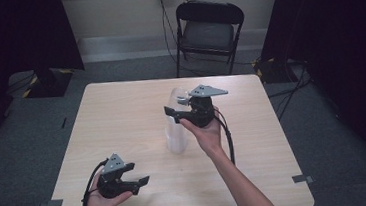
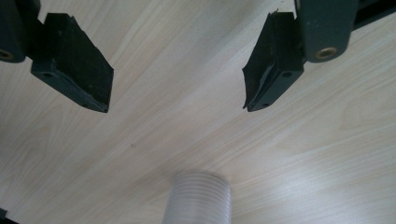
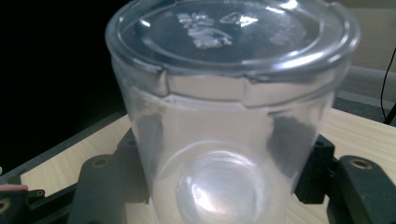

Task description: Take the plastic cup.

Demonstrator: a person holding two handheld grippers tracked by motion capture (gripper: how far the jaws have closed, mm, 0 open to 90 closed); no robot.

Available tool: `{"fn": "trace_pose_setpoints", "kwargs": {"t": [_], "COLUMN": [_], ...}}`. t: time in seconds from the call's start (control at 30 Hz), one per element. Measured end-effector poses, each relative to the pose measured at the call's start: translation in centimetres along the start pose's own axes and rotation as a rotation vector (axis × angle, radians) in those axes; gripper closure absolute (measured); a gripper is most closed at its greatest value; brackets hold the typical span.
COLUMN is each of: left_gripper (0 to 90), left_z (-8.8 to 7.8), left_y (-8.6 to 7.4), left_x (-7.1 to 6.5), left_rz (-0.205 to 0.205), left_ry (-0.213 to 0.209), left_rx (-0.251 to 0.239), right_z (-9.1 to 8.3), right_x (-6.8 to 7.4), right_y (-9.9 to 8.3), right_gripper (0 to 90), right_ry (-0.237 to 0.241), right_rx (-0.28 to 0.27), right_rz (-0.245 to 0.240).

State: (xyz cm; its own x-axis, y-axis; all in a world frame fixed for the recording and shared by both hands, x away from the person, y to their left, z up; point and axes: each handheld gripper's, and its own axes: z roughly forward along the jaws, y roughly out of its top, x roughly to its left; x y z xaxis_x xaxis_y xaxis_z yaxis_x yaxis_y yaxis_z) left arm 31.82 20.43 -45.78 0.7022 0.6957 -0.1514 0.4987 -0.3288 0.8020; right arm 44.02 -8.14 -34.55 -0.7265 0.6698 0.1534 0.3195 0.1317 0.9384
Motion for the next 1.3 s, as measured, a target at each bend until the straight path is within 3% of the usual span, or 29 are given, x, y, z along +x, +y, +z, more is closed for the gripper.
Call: {"fn": "trace_pose_setpoints", "kwargs": {"t": [0.17, 0.37, 0.57, 0.7, 0.9, 1.13, 1.2, 1.3], "left_gripper": [33.9, 33.7, 32.1, 28.3, 27.6, 29.3, 27.3, 27.8], "left_z": [-0.3, -0.4, -0.5, -0.5, -0.5, -0.6, -0.8, -1.0], "left_y": [-0.1, 0.0, 0.1, 0.1, 0.3, 0.5, 0.6, 0.6], "left_x": [0.0, 0.0, -0.1, -0.2, -0.2, -0.5, -0.6, -0.6], "left_rz": [-0.016, -0.023, 0.001, 0.003, -0.015, -0.008, 0.012, 0.000], "left_ry": [-0.023, -0.024, 0.000, -0.006, -0.023, -0.025, 0.009, 0.020], "left_rx": [-0.022, -0.038, -0.038, -0.046, -0.041, -0.060, -0.055, -0.073], "right_z": [-0.4, -1.2, -2.3, -3.3, -4.8, -6.5, -7.2, -8.0], "right_x": [0.1, 0.0, -0.4, -0.9, -1.0, -1.4, -1.6, -2.0], "right_y": [0.3, 0.9, 1.4, 1.7, 2.0, 1.6, 1.2, 0.6], "right_gripper": [37.0, 37.8, 38.4, 38.5, 38.7, 38.4, 38.7, 39.3], "right_ry": [0.016, 0.029, 0.022, 0.033, 0.027, 0.014, 0.006, 0.003], "right_rx": [-0.022, -0.060, -0.070, -0.061, -0.080, -0.084, -0.090, -0.088], "right_rz": [0.010, 0.021, 0.036, 0.069, 0.073, 0.071, 0.080, 0.101]}}
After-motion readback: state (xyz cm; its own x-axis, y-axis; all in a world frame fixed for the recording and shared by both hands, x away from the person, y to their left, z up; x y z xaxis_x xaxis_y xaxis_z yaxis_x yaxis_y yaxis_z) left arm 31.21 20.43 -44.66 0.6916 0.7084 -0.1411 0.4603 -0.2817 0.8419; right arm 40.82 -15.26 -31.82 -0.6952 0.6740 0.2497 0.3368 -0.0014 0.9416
